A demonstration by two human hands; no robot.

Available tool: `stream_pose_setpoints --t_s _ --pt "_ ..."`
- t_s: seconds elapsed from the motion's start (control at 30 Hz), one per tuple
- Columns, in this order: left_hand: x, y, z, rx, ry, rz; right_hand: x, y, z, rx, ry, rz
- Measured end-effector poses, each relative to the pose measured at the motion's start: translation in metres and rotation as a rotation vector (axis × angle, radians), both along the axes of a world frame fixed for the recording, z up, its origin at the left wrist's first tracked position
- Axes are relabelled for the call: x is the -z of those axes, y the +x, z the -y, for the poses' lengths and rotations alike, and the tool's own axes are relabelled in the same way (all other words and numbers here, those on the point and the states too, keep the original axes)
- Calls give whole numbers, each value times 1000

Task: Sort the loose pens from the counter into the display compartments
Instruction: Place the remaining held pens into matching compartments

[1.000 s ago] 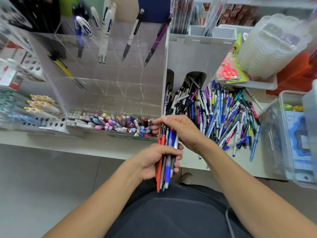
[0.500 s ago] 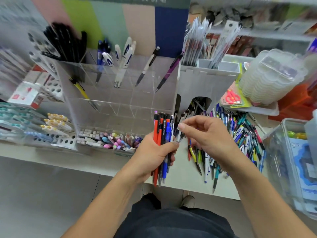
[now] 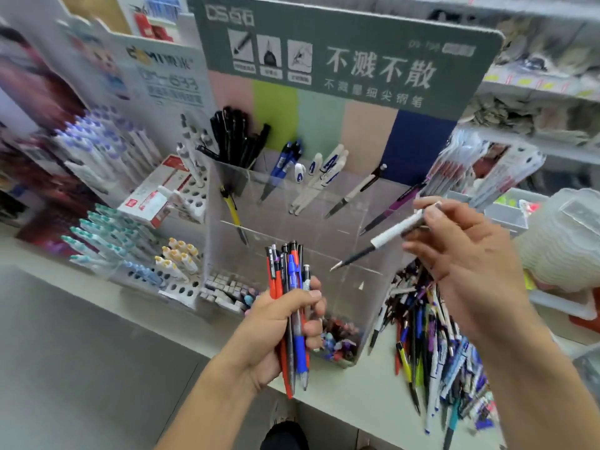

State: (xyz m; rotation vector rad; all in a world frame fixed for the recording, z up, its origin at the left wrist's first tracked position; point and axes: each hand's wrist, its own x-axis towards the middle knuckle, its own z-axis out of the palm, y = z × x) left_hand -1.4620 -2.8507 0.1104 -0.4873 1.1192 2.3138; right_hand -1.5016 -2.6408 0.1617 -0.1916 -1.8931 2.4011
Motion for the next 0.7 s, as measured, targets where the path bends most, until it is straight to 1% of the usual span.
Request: stream_pose_setpoints --t_s 0.07,0.13,0.17,0.23,0.27,0.33,0.4,0.57,0.63,0.7 --pt "-2 -8 12 -77 22 2 -21 -10 4 147 175 -237" --pt "-4 -16 21 -102 11 -18 -34 -29 16 229 356 -442" --pt "-5 -18 23 -101 6 -31 -36 -41 22 251 440 -502" --pt "-7 -21 26 -87 6 -51 -38 -61 31 290 601 -553" --pt "-8 -21 27 -84 4 -62 -38 -68 32 320 659 -558" --pt "-9 -19 27 -84 -7 -73 -36 -74 23 398 711 -552" --pt "-7 -17 25 -95 -18 -62 -29 -77 10 421 763 -519" --pt "-7 -18 10 -58 -40 -28 6 -89 7 259 819 -283" --pt "-10 -18 4 -20 -70 -43 16 -90 12 193 884 -271" --pt "-12 -18 0 0 -113 -53 18 -86 15 174 945 -271"
